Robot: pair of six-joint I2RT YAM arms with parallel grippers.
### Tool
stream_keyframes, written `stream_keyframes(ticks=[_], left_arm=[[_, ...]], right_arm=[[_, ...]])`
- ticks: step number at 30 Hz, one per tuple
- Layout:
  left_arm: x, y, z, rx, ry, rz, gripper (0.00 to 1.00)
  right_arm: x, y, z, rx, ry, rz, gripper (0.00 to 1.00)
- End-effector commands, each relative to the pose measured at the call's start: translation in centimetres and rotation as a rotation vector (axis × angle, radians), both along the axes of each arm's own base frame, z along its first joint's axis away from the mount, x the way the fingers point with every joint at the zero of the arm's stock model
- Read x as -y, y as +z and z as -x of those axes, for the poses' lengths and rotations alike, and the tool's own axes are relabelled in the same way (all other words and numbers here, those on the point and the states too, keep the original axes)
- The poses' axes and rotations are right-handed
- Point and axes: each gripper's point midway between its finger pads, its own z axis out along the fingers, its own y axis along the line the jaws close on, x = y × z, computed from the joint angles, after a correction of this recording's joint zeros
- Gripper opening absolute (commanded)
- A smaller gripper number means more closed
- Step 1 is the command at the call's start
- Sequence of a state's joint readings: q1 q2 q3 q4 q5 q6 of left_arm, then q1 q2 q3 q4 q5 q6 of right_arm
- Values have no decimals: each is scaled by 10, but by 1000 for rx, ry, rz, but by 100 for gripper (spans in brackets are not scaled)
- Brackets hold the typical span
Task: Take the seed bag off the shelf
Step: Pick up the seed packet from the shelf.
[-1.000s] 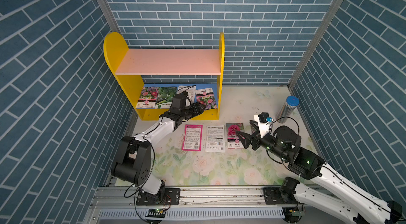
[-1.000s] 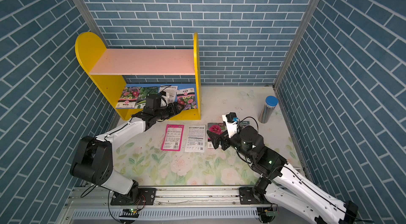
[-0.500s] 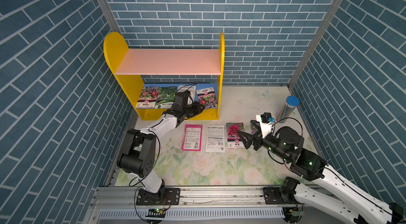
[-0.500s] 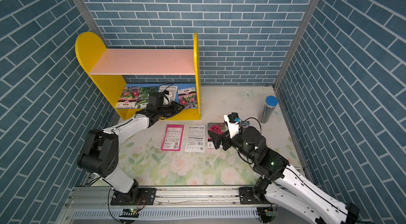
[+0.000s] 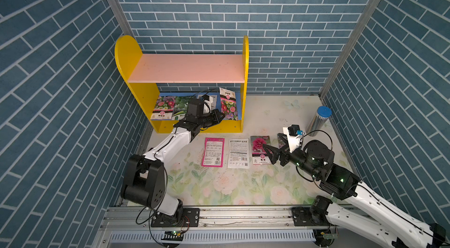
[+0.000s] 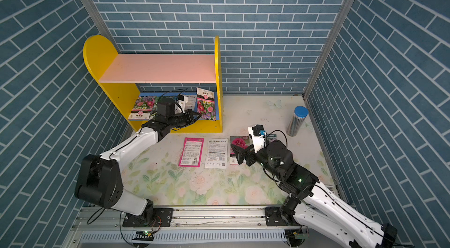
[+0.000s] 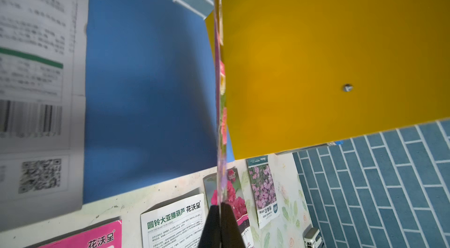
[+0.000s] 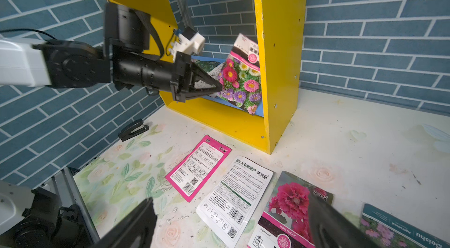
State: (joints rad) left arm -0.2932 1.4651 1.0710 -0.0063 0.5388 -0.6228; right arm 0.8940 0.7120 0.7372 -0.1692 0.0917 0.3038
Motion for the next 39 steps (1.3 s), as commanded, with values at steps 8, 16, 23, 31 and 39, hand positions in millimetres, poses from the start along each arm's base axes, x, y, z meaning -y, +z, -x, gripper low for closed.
stream_keyframes(ticks=[8, 16, 23, 31, 39], left_arm=[[9, 59, 97, 220, -240, 34, 0], [25, 103, 164, 406, -423, 110, 0], [42, 111, 200, 465, -525, 153, 0], [50, 112, 209, 479, -542, 163, 0], [52, 99, 197, 444, -504, 137, 2]], right_arm=[[-31, 27, 1, -59, 289, -302, 98], [-44, 63, 13, -52, 536, -468, 97], [-53, 79, 10, -50, 612, -517, 92], [-56, 95, 11, -30, 655, -540, 54], [-52, 89, 7, -35, 602, -531, 0]])
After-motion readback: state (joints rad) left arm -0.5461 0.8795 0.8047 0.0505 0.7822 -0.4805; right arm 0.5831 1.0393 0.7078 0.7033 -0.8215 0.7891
